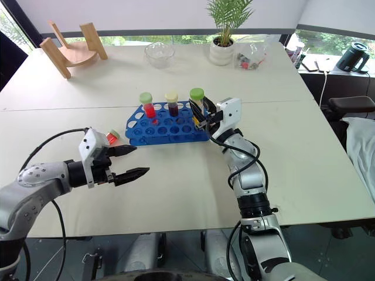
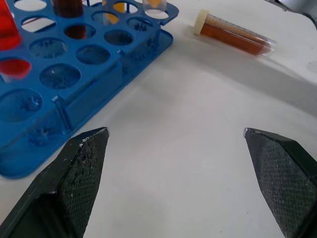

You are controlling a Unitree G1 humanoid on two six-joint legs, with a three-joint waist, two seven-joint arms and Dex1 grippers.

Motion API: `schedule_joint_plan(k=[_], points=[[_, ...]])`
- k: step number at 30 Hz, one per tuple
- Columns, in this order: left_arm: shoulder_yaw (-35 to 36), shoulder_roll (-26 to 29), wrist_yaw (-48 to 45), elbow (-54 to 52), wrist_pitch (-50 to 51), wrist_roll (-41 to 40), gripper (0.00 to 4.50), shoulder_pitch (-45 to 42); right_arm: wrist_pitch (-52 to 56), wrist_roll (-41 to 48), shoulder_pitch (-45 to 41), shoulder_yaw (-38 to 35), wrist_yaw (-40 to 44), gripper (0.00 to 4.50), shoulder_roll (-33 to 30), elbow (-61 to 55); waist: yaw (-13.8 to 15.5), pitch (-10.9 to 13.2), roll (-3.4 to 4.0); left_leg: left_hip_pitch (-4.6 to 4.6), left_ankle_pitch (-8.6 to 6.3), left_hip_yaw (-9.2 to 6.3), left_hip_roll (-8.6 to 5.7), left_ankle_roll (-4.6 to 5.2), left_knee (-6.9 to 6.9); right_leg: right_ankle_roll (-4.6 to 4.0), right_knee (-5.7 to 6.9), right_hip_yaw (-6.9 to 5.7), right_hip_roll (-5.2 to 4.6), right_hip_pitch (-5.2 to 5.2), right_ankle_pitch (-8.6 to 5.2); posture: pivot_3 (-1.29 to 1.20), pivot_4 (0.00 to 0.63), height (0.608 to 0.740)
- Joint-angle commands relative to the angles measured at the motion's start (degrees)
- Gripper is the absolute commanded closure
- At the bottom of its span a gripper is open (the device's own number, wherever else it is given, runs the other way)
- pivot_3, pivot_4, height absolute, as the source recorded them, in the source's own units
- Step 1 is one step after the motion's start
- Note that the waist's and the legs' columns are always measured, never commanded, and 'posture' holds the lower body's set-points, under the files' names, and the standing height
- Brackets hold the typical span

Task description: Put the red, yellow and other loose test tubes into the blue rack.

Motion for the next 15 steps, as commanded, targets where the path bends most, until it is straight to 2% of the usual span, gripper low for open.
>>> schedule_joint_plan(k=[1, 15], points=[[-0.32, -0.82, 0.64, -2.75, -1.10, 0.11, 0.00, 0.77, 0.03, -0.32, 1.10, 1.14, 0.32, 3.64, 0.33, -0.05, -0.04, 0.00, 0.00, 0.00, 0.00, 0.01, 0.00, 0.00, 0.00, 0.00, 0.00, 0.01, 0.00, 0.00, 0.00, 0.00, 0.150, 0.740], [-1.21, -2.34, 0.67, -1.22, -2.73, 0.95, 0.00, 1.26, -2.82, -3.05, 4.74, 3.07, -0.57, 3.64, -0.26, -0.01, -0.03, -0.01, 0.01, 0.05, 0.00, 0.01, -0.01, 0.00, -0.01, -0.01, 0.00, 0.01, 0.00, 0.04, 0.00, 0.00, 0.150, 0.740]])
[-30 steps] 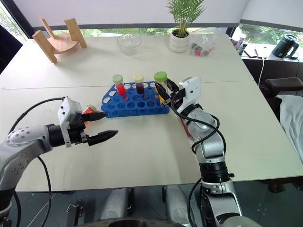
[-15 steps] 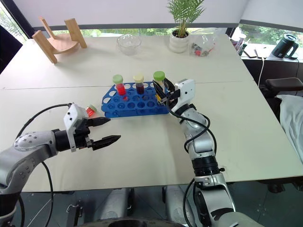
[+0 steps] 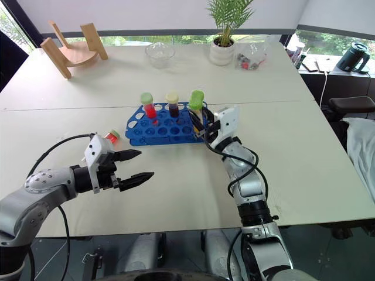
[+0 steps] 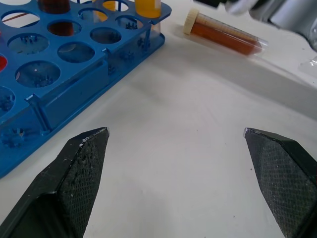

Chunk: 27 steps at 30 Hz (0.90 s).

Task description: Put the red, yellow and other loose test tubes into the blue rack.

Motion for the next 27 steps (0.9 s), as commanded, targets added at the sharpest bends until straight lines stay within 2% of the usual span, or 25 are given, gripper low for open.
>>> schedule_joint_plan(k=[1, 6, 13, 16, 20, 24, 26, 27], points=[[-0.21, -0.76, -0.04, -0.38, -1.40, 0.32, 0.00, -0.21, -2.24, -1.60, -0.24, 0.67, -0.99, 3.64, 0.59, 1.03, -0.01, 0.00, 0.00, 0.01, 0.00, -0.01, 0.00, 0.00, 0.00, 0.00, 0.00, 0.00, 0.01, 0.00, 0.00, 0.00, 0.150, 0.740], [-0.73, -1.78, 0.29, -0.58, -1.47, 0.64, 0.00, 0.28, -4.55, -2.71, -0.18, 0.30, -3.22, 3.64, 1.55, 2.46, -0.02, 0.00, 0.00, 0.00, 0.00, -0.01, 0.01, 0.00, 0.00, 0.00, 0.00, 0.00, 0.01, 0.01, 0.00, 0.00, 0.150, 0.740], [-1.22, -2.64, 0.17, -0.12, -1.78, 1.29, 0.00, 0.24, -3.25, -2.77, 2.05, 0.24, -2.95, 0.06, -0.14, -2.22, 0.03, 0.00, 0.00, -0.01, 0.00, -0.01, 0.00, 0.00, 0.00, 0.00, 0.00, 0.00, 0.01, 0.00, 0.00, 0.00, 0.150, 0.740], [-1.70, -3.44, 0.26, 0.36, -2.28, 1.41, 0.00, 0.10, -0.29, -2.13, 3.16, -0.43, -1.31, 0.02, -3.29, -7.91, 0.08, 0.01, 0.02, -0.02, 0.00, -0.01, 0.00, 0.00, 0.01, 0.00, 0.00, 0.00, 0.00, -0.01, 0.00, 0.00, 0.150, 0.740], [-3.28, -4.82, 0.20, 0.32, -3.08, 1.60, 0.00, 0.54, 9.44, 3.11, 4.01, -3.17, 3.29, 0.02, -10.39, -19.39, 0.09, 0.00, 0.01, -0.02, 0.00, -0.01, -0.01, 0.00, 0.02, 0.00, 0.00, 0.01, -0.01, 0.00, 0.00, 0.00, 0.150, 0.740], [-4.12, -2.62, -1.93, -1.78, -2.56, 1.25, 0.00, 1.27, 36.17, 18.92, -0.36, -9.06, 14.93, 0.02, -27.72, -27.16, 0.28, 0.16, 0.25, -0.04, 0.00, 0.03, -0.05, 0.01, 0.04, 0.01, -0.01, 0.06, -0.05, 0.00, 0.00, 0.00, 0.150, 0.740], [-4.12, -0.02, -3.22, -3.15, -2.30, 1.67, 0.00, 1.51, 50.35, 22.87, -4.73, -7.43, 20.26, 0.02, -38.36, -25.85, 0.25, 0.15, 0.24, -0.08, -0.01, 0.01, -0.07, 0.02, 0.10, -0.01, -0.06, 0.05, -0.10, 0.02, -0.01, 0.00, 0.150, 0.740], [-4.26, 1.48, -3.86, -3.80, -2.11, 2.02, 0.00, 1.71, 57.40, 23.36, -7.44, -4.28, 23.22, 0.02, -43.97, -24.91, 0.21, 0.16, 0.25, -0.07, -0.01, 0.01, -0.07, 0.02, 0.13, -0.04, -0.06, 0.05, -0.08, 0.02, -0.03, 0.00, 0.150, 0.740]])
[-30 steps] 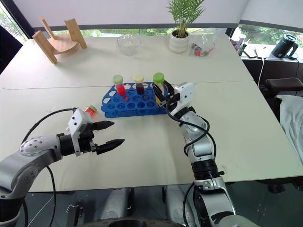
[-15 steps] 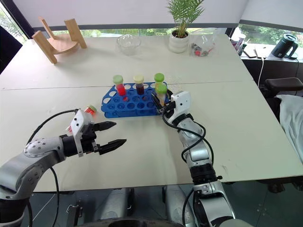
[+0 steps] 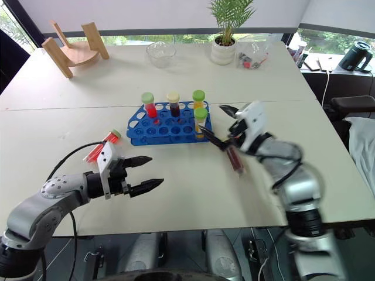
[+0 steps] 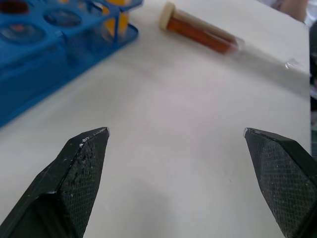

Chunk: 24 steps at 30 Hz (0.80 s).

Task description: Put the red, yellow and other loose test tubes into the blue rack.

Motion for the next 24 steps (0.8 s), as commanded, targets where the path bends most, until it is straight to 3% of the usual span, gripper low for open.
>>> schedule_joint_plan(k=[1, 3, 8, 15, 20, 24], points=[[0.02, 4.41, -2.69, -4.66, -0.48, 1.20, 0.00, -0.02, 20.06, 4.52, -7.45, 5.98, 10.12, 0.02, -13.28, -0.59, -0.09, 0.00, 0.00, 0.02, 0.00, 0.00, 0.00, 0.01, -0.06, -0.18, -0.02, 0.01, 0.01, -0.02, -0.10, 0.00, 0.150, 0.740], [-0.25, 6.43, -3.27, -5.58, -0.04, 1.56, 0.00, 0.08, 32.04, 4.83, -15.94, 12.90, 11.67, 0.02, -16.18, 4.31, -0.35, -0.02, -0.04, 0.11, -0.02, 0.02, 0.07, 0.04, -0.10, -0.26, -0.02, 0.01, 0.06, -0.01, -0.14, 0.00, 0.150, 0.740], [-1.09, 5.90, -0.64, -8.27, 0.98, 1.71, 0.00, -0.23, 38.30, 1.95, -28.93, 23.59, 16.40, 0.02, -13.83, 16.88, -0.38, -0.02, -0.03, 0.07, -0.10, 0.14, 0.13, 0.18, -0.10, -0.35, -0.01, 0.05, 0.12, -0.13, -0.16, 0.00, 0.150, 0.740], [-4.92, 0.27, 6.24, -11.43, 1.64, 3.24, 0.00, 0.82, 38.69, -4.73, -40.73, 38.30, 21.66, 0.02, -6.77, 34.55, -0.16, -0.03, -0.06, -0.21, -0.12, 0.21, 0.10, 0.22, -0.06, -0.09, -0.01, 0.06, 0.06, -0.40, -0.02, 0.00, 0.150, 0.740], [-8.36, -4.00, 10.39, -12.26, 1.31, 5.06, 0.00, 1.07, 32.25, -12.43, -40.91, 48.99, 26.50, 0.02, -6.90, 37.28, -0.05, -0.03, -0.05, -0.22, -0.12, 0.21, 0.09, 0.23, -0.06, -0.08, 0.00, 0.05, 0.05, -0.43, -0.01, 0.00, 0.150, 0.740], [-10.45, -6.22, 11.97, -11.21, 0.58, 6.89, 0.00, 0.32, 28.05, -16.78, -38.06, 52.71, 29.06, 1.43, -7.84, 35.82, 0.09, -0.09, -0.15, -0.18, -0.13, 0.15, 0.08, 0.23, -0.01, -0.08, 0.00, 0.01, 0.06, -0.32, -0.01, 0.00, 0.150, 0.740]])
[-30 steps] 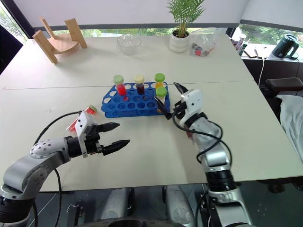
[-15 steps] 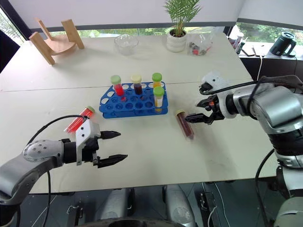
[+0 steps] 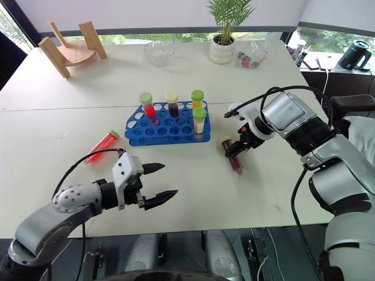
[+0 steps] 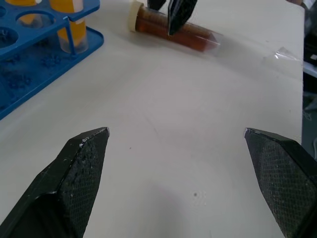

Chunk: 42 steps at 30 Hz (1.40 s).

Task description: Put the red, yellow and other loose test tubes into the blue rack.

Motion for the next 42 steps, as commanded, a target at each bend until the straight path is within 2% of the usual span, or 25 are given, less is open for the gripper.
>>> schedule_joint_plan(k=[1, 4, 5, 8, 10, 13, 14, 18, 21, 23, 28, 32, 37, 39, 42], points=[[-1.47, -1.26, 1.18, -0.69, -1.35, 1.72, 0.00, -0.88, -3.42, -4.36, 3.40, 3.44, 2.00, 1.96, -0.83, -0.12, 0.12, -0.06, -0.11, 0.04, 0.00, -0.03, 0.00, 0.00, 0.01, 0.00, 0.00, -0.02, 0.00, 0.05, 0.00, 0.00, 0.150, 0.740], [-2.76, -0.78, 0.68, 0.32, -1.80, 3.52, 0.00, -1.41, -7.35, -7.66, 5.61, 2.98, 2.73, 3.44, -1.23, 0.59, 0.08, -0.17, -0.26, 0.19, 0.00, -0.06, -0.01, 0.00, 0.03, -0.02, -0.04, -0.06, 0.00, 0.27, -0.02, 0.00, 0.150, 0.740], [-2.66, -0.68, 0.40, 0.61, -1.97, 3.71, 0.00, -1.46, -8.15, -8.62, 6.27, 2.77, 2.97, 3.64, -1.42, 0.62, 0.08, -0.22, -0.28, 0.24, 0.00, -0.07, -0.01, 0.00, 0.03, -0.03, -0.05, -0.07, 0.01, 0.33, -0.02, 0.00, 0.150, 0.740], [-1.82, -0.44, -0.49, 1.49, -2.31, 3.84, 0.00, -2.02, -11.82, -10.65, 8.88, 1.50, 4.93, 3.64, -3.54, -0.98, 0.54, -0.30, -0.38, 0.32, 0.00, -0.13, -0.02, 0.00, 0.04, -0.06, -0.09, -0.12, 0.00, 0.46, -0.04, 0.00, 0.150, 0.740], [-1.45, -0.10, -0.99, 1.62, -2.17, 3.78, 0.00, -2.33, -18.89, -11.12, 11.27, -1.65, 6.30, 3.64, -5.68, -4.18, 1.47, -0.33, -0.42, 0.32, 0.00, -0.14, -0.04, 0.00, 0.07, -0.18, -0.14, -0.12, -0.01, 0.50, -0.12, 0.00, 0.150, 0.740], [-0.65, 1.14, -1.88, 1.79, -1.82, 3.58, 0.00, -1.86, -25.90, -7.48, 15.66, -11.37, 5.90, 3.64, -5.86, -10.79, 1.53, -0.34, -0.45, 0.30, 0.00, -0.15, -0.07, -0.01, 0.10, -0.18, -0.22, -0.13, -0.04, 0.57, -0.13, 0.00, 0.150, 0.740], [-0.33, 1.45, -2.16, 1.76, -1.47, 3.17, 0.00, -1.77, -23.18, -5.39, 17.22, -14.64, 5.77, 3.64, -5.69, -13.84, 1.41, -0.34, -0.44, 0.30, 0.00, -0.13, -0.06, -0.01, 0.11, -0.18, -0.23, -0.11, -0.04, 0.57, -0.13, 0.00, 0.150, 0.740], [1.15, 1.37, -3.29, 2.22, -0.81, 0.75, 0.00, -1.16, -24.99, 6.24, 28.99, -33.98, 0.64, 3.64, -0.10, -28.04, 0.77, -0.31, -0.39, 0.32, 0.00, -0.14, 0.05, 0.00, 0.01, 0.03, -0.12, -0.11, 0.09, 0.46, -0.02, 0.00, 0.150, 0.740], [4.50, 1.07, -4.88, 4.38, -0.78, -2.05, 0.00, -0.63, -23.80, 12.65, 35.76, -42.69, -5.69, 3.64, 6.71, -38.03, 0.72, -0.25, -0.27, 0.33, -0.01, -0.25, 0.07, 0.01, -0.10, 0.02, 0.07, -0.15, 0.15, 0.36, -0.02, 0.00, 0.150, 0.740], [7.23, 1.87, -6.90, 6.99, -0.81, -3.93, 0.00, -1.65, -23.02, 16.11, 37.25, -45.67, -12.33, 3.64, 14.10, -42.24, 0.62, -0.23, -0.24, 0.30, -0.01, -0.28, 0.07, 0.01, -0.09, 0.01, 0.08, -0.17, 0.15, 0.34, -0.02, 0.00, 0.150, 0.740], [15.42, 5.17, -8.69, 10.61, -1.56, -5.18, 0.00, -0.14, -28.90, 16.66, 36.38, -45.97, -27.86, 3.64, 33.40, -42.74, -0.24, -0.23, -0.24, 0.28, 0.02, -0.22, 0.03, -0.04, -0.01, 0.01, 0.06, -0.16, 0.08, 0.36, -0.02, 0.00, 0.150, 0.740], [22.62, 4.78, -7.37, 11.82, -2.06, -6.27, 0.00, 3.06, -42.30, 6.66, 36.06, -39.05, -36.93, 3.64, 44.28, -36.46, -0.34, -0.24, -0.25, 0.26, 0.02, -0.21, 0.03, -0.05, -0.07, 0.02, 0.05, -0.15, 0.05, 0.32, -0.02, 0.00, 0.150, 0.740], [24.68, 4.47, -3.78, 8.55, -1.68, -6.05, 0.00, 3.37, -58.51, -4.25, 34.68, -35.88, -45.27, 3.64, 49.82, -23.38, -0.07, -0.26, -0.28, 0.19, 0.05, -0.25, 0.02, -0.11, -0.13, 0.01, 0.05, -0.20, 0.01, 0.27, -0.02, 0.00, 0.150, 0.740], [25.40, 4.02, -2.42, 6.49, -1.36, -6.74, 0.00, 4.34, -64.44, -8.02, 34.28, -34.57, -46.78, 3.64, 49.75, -18.76, -0.19, -0.26, -0.28, 0.17, 0.10, -0.21, -0.01, -0.21, -0.12, 0.01, 0.03, -0.17, -0.06, 0.26, -0.01, 0.00, 0.150, 0.740], [24.40, 2.93, -0.30, 5.05, -0.87, -7.00, 0.00, 3.76, -69.01, -9.16, 33.84, -35.29, -46.54, 3.64, 48.98, -14.00, -0.27, -0.26, -0.28, 0.18, 0.11, -0.18, -0.02, -0.23, -0.13, 0.01, 0.02, -0.15, -0.06, 0.26, -0.01, 0.00, 0.150, 0.740]])
